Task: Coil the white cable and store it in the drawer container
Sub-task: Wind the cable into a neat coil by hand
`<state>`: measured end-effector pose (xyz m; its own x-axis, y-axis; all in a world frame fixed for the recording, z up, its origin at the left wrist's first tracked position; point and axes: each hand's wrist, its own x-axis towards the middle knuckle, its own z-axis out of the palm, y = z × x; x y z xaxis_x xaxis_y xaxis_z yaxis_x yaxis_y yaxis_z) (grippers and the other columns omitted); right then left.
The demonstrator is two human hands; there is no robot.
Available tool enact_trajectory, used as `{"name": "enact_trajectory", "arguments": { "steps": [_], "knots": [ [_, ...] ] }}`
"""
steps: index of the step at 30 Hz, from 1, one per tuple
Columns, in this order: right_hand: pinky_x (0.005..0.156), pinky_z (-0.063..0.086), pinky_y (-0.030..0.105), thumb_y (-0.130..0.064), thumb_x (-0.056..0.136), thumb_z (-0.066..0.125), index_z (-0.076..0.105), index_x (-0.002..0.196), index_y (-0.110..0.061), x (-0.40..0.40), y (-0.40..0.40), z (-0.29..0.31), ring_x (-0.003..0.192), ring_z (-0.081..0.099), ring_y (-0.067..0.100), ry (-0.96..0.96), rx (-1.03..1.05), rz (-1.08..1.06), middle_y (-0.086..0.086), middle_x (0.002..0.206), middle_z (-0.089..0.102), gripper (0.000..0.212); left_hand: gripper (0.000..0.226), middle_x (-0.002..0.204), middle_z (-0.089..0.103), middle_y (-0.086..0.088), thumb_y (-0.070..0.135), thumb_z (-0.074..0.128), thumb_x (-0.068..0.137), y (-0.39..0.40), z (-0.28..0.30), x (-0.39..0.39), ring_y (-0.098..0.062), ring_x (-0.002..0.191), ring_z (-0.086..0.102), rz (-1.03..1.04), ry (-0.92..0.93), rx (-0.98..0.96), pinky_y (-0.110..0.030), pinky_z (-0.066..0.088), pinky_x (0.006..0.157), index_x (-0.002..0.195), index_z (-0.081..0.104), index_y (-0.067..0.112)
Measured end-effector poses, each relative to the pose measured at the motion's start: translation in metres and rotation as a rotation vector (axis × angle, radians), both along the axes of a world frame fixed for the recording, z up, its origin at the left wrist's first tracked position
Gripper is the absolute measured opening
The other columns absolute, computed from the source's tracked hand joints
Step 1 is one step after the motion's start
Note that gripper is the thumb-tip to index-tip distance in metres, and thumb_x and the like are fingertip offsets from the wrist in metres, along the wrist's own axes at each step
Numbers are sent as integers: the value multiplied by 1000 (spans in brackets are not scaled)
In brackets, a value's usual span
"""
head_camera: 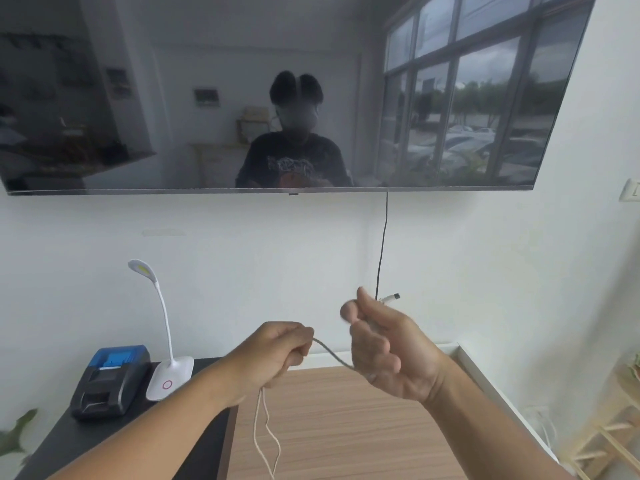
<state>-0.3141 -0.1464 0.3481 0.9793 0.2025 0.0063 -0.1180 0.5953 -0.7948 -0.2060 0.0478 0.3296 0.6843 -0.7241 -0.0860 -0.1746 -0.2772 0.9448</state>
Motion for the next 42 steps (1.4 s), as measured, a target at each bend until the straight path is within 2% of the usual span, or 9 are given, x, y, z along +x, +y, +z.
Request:
{"name": "enact_trajectory", "arguments": {
  "steps": [4, 8, 14, 19, 22, 25, 30, 37, 42],
  "knots": [
    [35, 38, 17, -52, 103, 41, 73, 93, -15, -2, 12, -16, 35, 56, 9, -21, -259, 204, 2, 60, 72, 51, 33, 57, 36, 8, 46, 62, 92, 2, 10, 11, -12, 47, 21, 26, 168, -41, -20, 21, 39, 66, 56, 27],
    [41, 38, 21, -51, 108, 30, 68, 130, -7, 4, 15, -29, 48, 67, 12, -3, -396, 248, 8, 92, 81, 62, 32, 57, 38, 10, 42, 57, 103, 1, 24, 18, -9, 44, 19, 73, 184, -71, -18, 19, 36, 79, 60, 20],
    [46, 34, 23, -51, 104, 40, 60, 140, -11, 13, 19, -42, 54, 60, 15, 77, -302, 54, 10, 103, 76, 58, 36, 53, 46, 14, 39, 54, 103, -6, 34, 3, -3, 40, 41, 17, -112, -16, -13, 34, 42, 79, 77, 24],
    [61, 38, 28, -49, 110, 25, 65, 126, -17, 14, 26, -43, 72, 63, 19, -16, -227, 22, 8, 115, 72, 53, 34, 54, 48, 11, 33, 54, 104, -9, 26, -13, -18, 56, 52, -80, -141, -94, -40, 61, 94, 79, 76, 27],
    [64, 39, 30, -48, 109, 26, 60, 130, -11, 15, 25, -46, 74, 59, 22, 5, -216, -34, 9, 110, 70, 55, 29, 57, 63, 21, 28, 52, 107, -9, 27, -18, 2, 57, 61, -111, -296, -67, -21, 59, 79, 90, 76, 27],
    [70, 43, 33, -49, 104, 34, 61, 119, -4, 16, 26, -43, 77, 59, 23, 33, -147, -82, 9, 95, 65, 54, 28, 78, 76, 22, 46, 48, 101, -9, 24, -25, -1, 75, 72, -71, -537, 77, -38, 58, 81, 96, 73, 34],
    [110, 44, 43, -44, 109, 30, 64, 135, -1, 13, 24, -34, 116, 64, 30, 19, -34, -167, 18, 125, 65, 60, 28, 93, 76, 25, 60, 41, 95, -5, 15, -33, 2, 81, 67, 5, -667, 174, -32, 56, 81, 106, 66, 53],
    [78, 59, 36, -40, 105, 48, 60, 65, -17, 4, 31, -25, 94, 74, 25, 11, 104, -312, 15, 113, 77, 47, 30, 68, 65, 9, 64, 39, 92, 0, -2, -40, -7, 58, 54, -12, -615, 184, -33, 49, 69, 97, 67, 53],
    [72, 64, 33, -37, 107, 47, 61, 74, -14, 8, 30, -17, 46, 58, 14, 40, 274, -393, -2, 55, 57, 43, 24, 62, 58, 23, 48, 49, 101, 2, -4, -41, -3, 57, 47, -8, -549, 125, -34, 45, 67, 93, 70, 42]
  ]
}}
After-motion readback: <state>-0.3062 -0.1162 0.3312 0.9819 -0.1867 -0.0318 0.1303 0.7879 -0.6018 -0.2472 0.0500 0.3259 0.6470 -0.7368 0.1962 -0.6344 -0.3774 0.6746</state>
